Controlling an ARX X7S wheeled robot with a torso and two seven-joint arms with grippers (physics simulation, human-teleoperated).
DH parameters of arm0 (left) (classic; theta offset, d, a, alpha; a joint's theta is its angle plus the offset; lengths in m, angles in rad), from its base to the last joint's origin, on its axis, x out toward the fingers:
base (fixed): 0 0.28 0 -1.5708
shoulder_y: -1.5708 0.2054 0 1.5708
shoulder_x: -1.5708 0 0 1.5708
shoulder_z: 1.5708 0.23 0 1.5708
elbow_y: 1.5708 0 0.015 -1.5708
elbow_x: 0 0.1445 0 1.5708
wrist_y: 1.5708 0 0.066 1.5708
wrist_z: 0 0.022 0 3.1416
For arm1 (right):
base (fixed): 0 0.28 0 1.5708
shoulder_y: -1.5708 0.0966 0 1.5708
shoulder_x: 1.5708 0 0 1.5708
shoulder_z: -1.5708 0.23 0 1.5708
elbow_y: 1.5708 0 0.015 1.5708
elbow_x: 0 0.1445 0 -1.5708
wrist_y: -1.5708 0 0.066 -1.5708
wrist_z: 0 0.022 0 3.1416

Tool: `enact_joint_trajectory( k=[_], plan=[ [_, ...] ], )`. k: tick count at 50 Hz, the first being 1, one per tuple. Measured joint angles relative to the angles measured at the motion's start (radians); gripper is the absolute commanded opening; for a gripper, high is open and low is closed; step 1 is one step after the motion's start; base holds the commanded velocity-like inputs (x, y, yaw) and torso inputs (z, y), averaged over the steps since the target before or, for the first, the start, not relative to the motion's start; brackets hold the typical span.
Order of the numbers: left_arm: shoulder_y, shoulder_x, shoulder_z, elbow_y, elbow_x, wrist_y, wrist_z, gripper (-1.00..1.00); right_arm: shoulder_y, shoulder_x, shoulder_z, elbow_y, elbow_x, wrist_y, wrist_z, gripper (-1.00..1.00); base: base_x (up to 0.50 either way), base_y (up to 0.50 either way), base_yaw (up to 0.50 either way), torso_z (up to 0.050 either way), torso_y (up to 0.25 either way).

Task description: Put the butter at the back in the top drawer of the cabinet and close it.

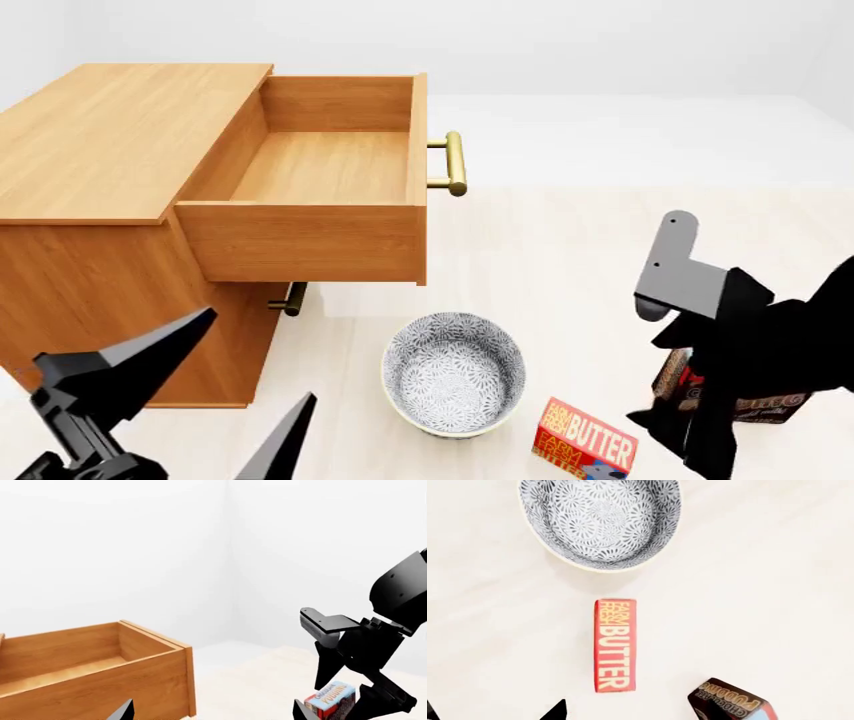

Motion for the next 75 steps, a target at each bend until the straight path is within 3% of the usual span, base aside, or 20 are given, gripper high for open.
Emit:
enact_joint_trajectory(
  k=[37, 75],
  plan=[
    [0.046, 0.024, -0.037, -0.014, -0.018, -0.002, 0.005, 1.00, -0.198, -0.011, -0.055, 0.124, -0.035, -0.200, 0.038, 1.00, 0.00, 0.00, 0.00, 0.000, 0.000],
    [0.073, 0.022, -0.064, -0.015, -0.031, -0.011, 0.023, 1.00, -0.294, -0.076, -0.116, 0.270, -0.111, -0.301, 0.052, 1.00, 0.00, 0.00, 0.00, 0.000, 0.000]
  ],
)
